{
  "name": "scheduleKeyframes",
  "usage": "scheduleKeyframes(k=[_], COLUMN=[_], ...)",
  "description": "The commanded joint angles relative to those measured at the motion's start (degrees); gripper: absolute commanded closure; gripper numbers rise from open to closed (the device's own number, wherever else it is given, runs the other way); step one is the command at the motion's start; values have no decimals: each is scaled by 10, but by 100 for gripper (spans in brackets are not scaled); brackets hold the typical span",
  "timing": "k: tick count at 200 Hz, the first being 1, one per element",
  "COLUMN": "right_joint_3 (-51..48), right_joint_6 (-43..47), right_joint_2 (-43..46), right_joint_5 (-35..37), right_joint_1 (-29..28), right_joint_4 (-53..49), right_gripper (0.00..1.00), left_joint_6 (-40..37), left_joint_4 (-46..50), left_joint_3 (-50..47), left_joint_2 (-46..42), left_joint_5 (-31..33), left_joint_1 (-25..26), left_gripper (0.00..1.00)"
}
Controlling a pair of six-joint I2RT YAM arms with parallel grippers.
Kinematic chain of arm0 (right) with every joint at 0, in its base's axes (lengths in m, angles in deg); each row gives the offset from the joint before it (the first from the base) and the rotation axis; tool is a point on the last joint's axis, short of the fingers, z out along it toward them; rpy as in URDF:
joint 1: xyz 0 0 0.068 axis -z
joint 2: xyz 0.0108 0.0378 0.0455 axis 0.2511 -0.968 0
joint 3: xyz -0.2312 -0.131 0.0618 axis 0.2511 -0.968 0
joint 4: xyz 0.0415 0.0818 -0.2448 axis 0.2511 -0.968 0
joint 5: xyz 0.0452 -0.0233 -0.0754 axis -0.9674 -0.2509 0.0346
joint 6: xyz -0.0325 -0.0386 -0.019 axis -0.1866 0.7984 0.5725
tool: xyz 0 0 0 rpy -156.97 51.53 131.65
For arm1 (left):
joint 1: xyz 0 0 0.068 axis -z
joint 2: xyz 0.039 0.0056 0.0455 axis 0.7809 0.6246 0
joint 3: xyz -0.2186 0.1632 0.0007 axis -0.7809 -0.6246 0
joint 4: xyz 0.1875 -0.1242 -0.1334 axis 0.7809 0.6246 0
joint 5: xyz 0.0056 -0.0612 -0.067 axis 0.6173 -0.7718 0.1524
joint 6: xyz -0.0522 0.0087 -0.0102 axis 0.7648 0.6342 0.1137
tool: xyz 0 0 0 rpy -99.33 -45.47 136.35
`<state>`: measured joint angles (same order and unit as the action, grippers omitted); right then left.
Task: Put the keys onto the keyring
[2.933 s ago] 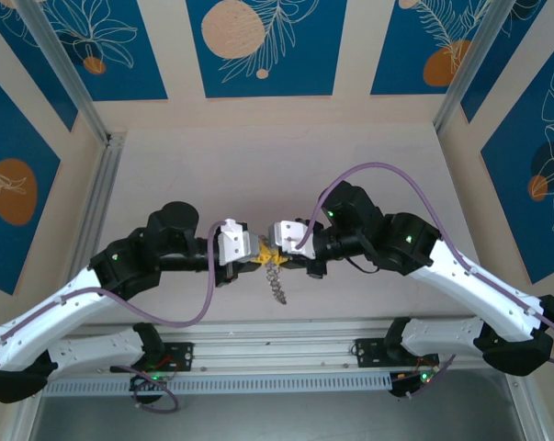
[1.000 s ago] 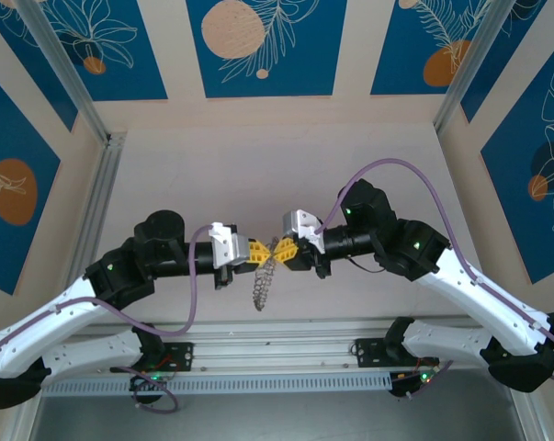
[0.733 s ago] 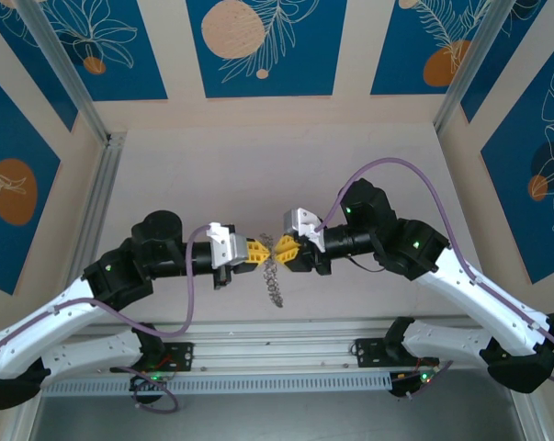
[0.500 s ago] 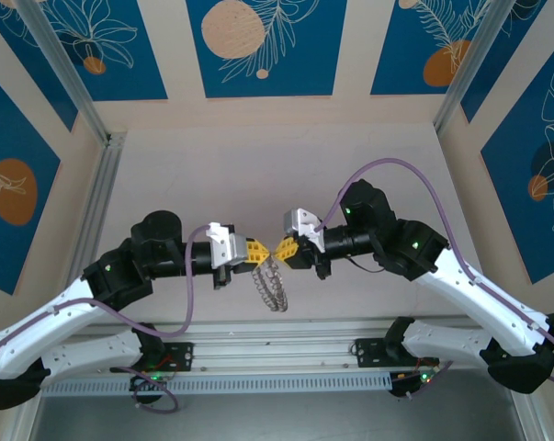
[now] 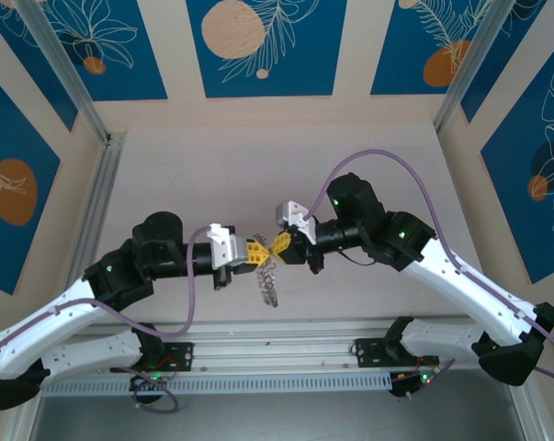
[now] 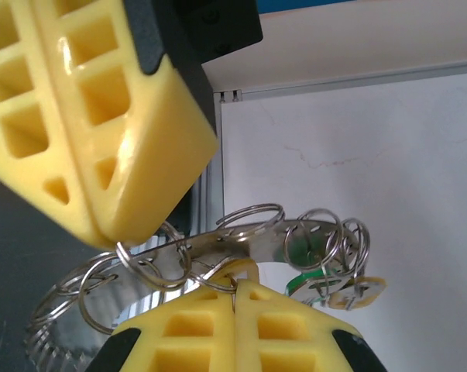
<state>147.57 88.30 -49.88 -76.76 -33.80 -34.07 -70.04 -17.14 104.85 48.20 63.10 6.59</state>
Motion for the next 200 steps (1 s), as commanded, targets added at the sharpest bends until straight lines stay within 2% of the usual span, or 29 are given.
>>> scheduleKeyframes(k=[1,10,35,57,70,108,156,200], right_joint_3=[13,14,5,-38,-68,-115,-106,-106], right_joint_6=[-18,-18,-15,-15,-19,-19,-7,-2], right_joint_2=[-8,-9,12,71,111,177,152,133], right_joint_5=[5,4,7,-2,4,3,-22,-38], right_joint_1=[7,7,9,8,5,4,-14,-23], right_joint_4=[-25,-26,-19,29,63,127,171,194], right_gripper=[100,98,80,66,60,56,55,57], left_joint_6=[4,3,3,4,5,17,36,43], left_joint_4=[-51,-50,-48,-50,-52,-72,-80,-86], left_joint_3=[2,1,1,-1,-3,-11,-5,-4], left_joint_2=[-17,-17,-19,-23,-24,-33,-30,-28], left_joint_5=[-22,-21,-17,-11,-7,-19,-70,-91], left_joint_1=[8,8,8,8,7,7,8,8], left_gripper=[100,100,100,100,100,100,100,100])
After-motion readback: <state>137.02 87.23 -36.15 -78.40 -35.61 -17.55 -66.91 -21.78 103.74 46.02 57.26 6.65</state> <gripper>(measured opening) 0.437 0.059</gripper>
